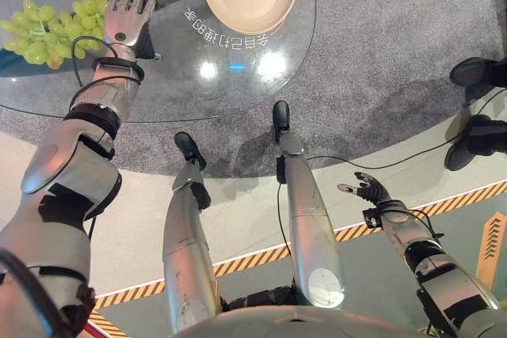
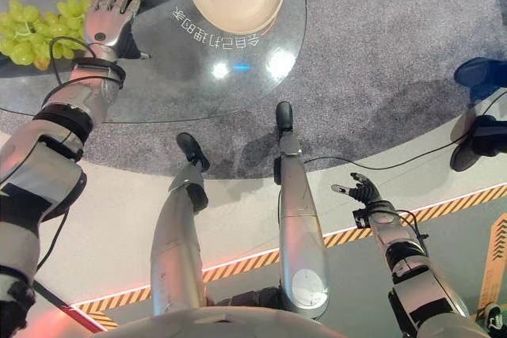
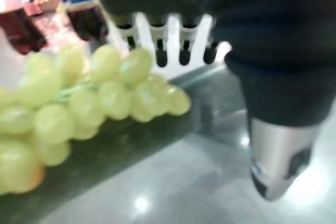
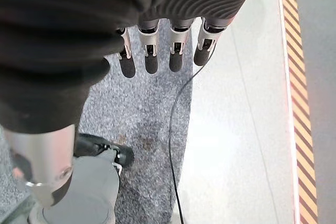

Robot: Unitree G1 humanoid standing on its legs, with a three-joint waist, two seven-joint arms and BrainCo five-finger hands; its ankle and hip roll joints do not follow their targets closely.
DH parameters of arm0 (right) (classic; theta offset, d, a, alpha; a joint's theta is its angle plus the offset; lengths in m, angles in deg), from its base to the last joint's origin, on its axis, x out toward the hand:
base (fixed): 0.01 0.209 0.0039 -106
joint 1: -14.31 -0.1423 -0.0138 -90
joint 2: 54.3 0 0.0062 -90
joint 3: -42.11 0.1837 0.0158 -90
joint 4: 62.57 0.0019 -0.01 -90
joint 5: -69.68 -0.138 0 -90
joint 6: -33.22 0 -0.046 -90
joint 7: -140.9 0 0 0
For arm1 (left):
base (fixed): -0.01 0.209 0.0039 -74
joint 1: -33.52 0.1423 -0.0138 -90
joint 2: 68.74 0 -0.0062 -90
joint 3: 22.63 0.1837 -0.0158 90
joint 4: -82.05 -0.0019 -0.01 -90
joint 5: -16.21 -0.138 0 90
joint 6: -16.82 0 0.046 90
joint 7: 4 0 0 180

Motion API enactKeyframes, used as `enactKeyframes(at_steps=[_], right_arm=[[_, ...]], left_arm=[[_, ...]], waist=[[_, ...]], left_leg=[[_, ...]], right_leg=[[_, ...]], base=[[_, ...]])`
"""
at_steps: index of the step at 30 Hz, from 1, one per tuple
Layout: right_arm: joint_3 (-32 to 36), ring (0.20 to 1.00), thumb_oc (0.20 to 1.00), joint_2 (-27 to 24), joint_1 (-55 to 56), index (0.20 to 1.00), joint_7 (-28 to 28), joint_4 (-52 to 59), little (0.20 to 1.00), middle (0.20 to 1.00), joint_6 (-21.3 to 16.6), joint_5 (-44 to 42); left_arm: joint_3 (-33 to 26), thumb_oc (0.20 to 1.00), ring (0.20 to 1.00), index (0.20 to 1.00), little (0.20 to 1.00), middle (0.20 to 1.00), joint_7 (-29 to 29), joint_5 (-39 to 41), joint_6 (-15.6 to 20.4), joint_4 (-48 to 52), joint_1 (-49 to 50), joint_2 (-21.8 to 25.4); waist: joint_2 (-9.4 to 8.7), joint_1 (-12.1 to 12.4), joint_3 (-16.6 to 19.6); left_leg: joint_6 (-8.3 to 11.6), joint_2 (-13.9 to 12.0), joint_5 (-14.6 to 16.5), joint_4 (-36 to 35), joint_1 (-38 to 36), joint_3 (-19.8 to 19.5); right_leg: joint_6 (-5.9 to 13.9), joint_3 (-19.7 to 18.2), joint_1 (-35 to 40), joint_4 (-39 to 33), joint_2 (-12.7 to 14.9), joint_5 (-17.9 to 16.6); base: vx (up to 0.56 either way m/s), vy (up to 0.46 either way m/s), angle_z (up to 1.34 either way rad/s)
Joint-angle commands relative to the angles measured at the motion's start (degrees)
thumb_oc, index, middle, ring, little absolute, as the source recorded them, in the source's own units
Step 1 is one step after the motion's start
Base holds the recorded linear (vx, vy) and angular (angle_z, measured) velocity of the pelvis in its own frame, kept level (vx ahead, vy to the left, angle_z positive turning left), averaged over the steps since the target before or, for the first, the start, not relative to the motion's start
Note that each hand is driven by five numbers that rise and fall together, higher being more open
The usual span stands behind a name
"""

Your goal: Pick up fruits into the plate

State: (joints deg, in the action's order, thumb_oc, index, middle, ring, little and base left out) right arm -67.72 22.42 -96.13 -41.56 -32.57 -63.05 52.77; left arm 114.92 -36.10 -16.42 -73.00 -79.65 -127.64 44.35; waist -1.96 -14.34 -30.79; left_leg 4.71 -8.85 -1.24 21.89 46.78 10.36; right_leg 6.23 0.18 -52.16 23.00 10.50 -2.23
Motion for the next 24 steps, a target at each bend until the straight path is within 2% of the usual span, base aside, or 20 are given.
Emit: enactKeyframes(at_steps=[1, 2, 3, 4, 13, 17, 24], right_arm=[[1.04, 1.0, 1.0, -2.92, 6.31, 1.0, 0.1, -0.21, 1.0, 1.0, -0.78, -1.28], [1.15, 1.0, 1.0, -2.8, 6.56, 1.0, 0.2, -0.61, 1.0, 1.0, -1.12, -1.38], [1.1, 1.0, 1.0, -2.5, 7.18, 1.0, 0.55, -1.4, 1.0, 1.0, -1.66, -1.5], [1.27, 1.0, 1.0, -2.43, 6.84, 1.0, 0.75, -1.55, 1.0, 1.0, -1.86, -1.58], [-0.31, 1.0, 1.0, -1.04, 7.71, 1.0, 1.26, -0.99, 1.0, 1.0, -1.88, -2.33], [-0.4, 1.0, 1.0, -0.61, 7.91, 1.0, 1.38, -1.78, 1.0, 1.0, -2.16, -2.44], [-0.63, 1.0, 1.0, -0.74, 7.12, 1.0, 0.62, -1.49, 1.0, 1.0, -2.41, -3.35]], left_arm=[[-3.89, 1.0, 1.0, 1.0, 1.0, 1.0, -4.48, 0.51, -4.73, -4.04, -2.27, 4.06], [-4.48, 1.0, 1.0, 1.0, 1.0, 1.0, -5.59, 0.07, -5.22, -4.49, -2.11, 4.23], [-5.66, 1.0, 1.0, 1.0, 1.0, 1.0, -8.07, -0.46, -5.89, -5.56, -1.22, 4.33], [-6.3, 1.0, 1.0, 1.0, 1.0, 1.0, -9.44, -0.44, -6.23, -5.89, -1.47, 4.54], [-10.97, 1.0, 1.0, 1.0, 1.0, 1.0, -21.35, 1.62, -6.68, -4.98, -1.27, 6.34], [-12.19, 1.0, 1.0, 1.0, 1.0, 1.0, -21.41, 3.36, -7.25, -5.27, -1.17, 6.54], [-11.53, 1.0, 1.0, 1.0, 1.0, 1.0, -15.91, 3.13, -7.23, -6.59, -1.05, 6.31]], waist=[[-2.56, -0.33, 1.0], [-2.7, -0.22, 1.0], [-2.69, 0.22, 1.0], [-2.97, 0.1, 1.0], [-2.73, 1.59, 1.0], [-2.66, 2.03, 1.0], [-3.0, 2.06, 1.0]], left_leg=[[-1.79, 5.8, 5.2, 2.76, 1.88, -0.09], [-1.76, 5.77, 5.21, 2.72, 1.86, -0.22], [-1.32, 5.59, 7.21, 3.19, 0.67, -1.11], [-1.67, 5.78, 4.97, 2.45, 1.77, -0.59], [-1.36, 6.01, 4.65, 2.06, 1.44, -1.71], [-1.4, 6.11, 4.53, 2.05, 1.37, -2.06], [-1.47, 5.89, 4.64, 2.35, 1.88, -2.21]], right_leg=[[-2.16, 0.23, 1.04, -2.18, -7.33, 1.2], [-2.14, 0.34, 1.15, -2.3, -7.31, 1.18], [-1.88, 0.58, 2.42, -1.61, -7.6, 3.11], [-2.24, 0.66, 1.37, -2.4, -7.36, 1.15], [-2.68, 1.68, 1.96, -1.81, -7.22, 2.06], [-2.82, 1.92, 2.25, -1.66, -7.2, 2.37], [-2.88, 1.98, 1.85, -1.16, -7.47, 2.52]], base=[[-0.02, -0.065, -0.05], [0.05, -0.044, -0.03], [-0.02, -0.059, -0.02], [-0.01, -0.053, 0.0], [-0.01, -0.033, 0.03], [0.0, -0.001, 0.01], [0.0, -0.003, 0.01]])
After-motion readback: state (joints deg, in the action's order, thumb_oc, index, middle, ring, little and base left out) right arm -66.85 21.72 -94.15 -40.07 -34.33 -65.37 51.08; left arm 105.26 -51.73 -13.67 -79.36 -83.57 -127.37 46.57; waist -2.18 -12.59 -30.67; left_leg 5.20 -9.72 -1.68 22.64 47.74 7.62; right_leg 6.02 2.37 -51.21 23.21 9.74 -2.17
